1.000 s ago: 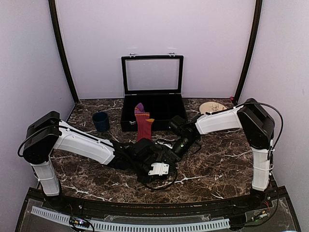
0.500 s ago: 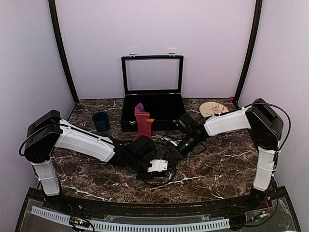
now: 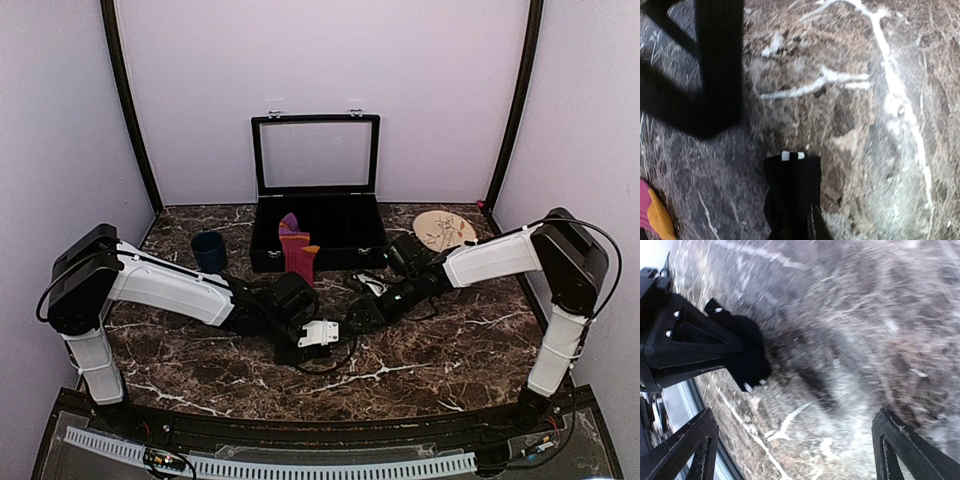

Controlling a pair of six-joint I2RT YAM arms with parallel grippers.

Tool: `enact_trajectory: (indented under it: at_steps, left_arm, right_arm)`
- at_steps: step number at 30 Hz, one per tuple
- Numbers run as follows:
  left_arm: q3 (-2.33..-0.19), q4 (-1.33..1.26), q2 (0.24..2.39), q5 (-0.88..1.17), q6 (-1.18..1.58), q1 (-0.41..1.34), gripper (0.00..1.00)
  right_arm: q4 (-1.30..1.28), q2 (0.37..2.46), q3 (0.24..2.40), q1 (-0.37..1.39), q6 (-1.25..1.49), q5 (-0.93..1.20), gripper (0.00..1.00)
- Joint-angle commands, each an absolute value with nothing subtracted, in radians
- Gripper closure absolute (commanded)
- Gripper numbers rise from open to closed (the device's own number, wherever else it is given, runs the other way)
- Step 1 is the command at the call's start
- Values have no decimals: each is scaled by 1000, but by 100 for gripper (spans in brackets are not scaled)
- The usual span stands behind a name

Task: Roll the socks
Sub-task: Pick up the sock from the center of the board.

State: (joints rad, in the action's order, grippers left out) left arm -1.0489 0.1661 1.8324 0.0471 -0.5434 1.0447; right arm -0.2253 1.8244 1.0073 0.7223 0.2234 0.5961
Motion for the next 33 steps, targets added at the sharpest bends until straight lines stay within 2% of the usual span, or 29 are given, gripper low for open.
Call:
enact_trajectory:
  at_steps: [1, 4, 7, 11, 14, 24, 33]
  left_arm:
    - [-1049, 296, 1775, 12, -524, 1023, 100]
    - [-1067, 316, 1748, 16, -516, 1011, 100]
    - [-1095, 343, 1731, 28, -506, 994, 100]
    - [-1136, 365, 1695, 44, -478, 961, 100]
    - [-1171, 373, 1671, 24, -465, 943, 100]
    - [-1411, 456, 1697, -59, -353, 824, 100]
    - [-1693, 520, 1867, -9, -257, 734, 100]
  right_arm:
    - [-217, 1840, 932, 691, 333, 450, 1]
    - [-183, 1828, 919, 682, 362, 434, 6]
    - [-150, 1815, 902, 667, 389, 425, 21]
    - [-131, 1779, 878, 658, 411, 367, 70]
    - [-122, 1749, 867, 658, 420, 319, 100]
    - [-121, 1653, 861, 658, 425, 192, 100]
    - [-104, 1601, 856, 658, 449, 136, 100]
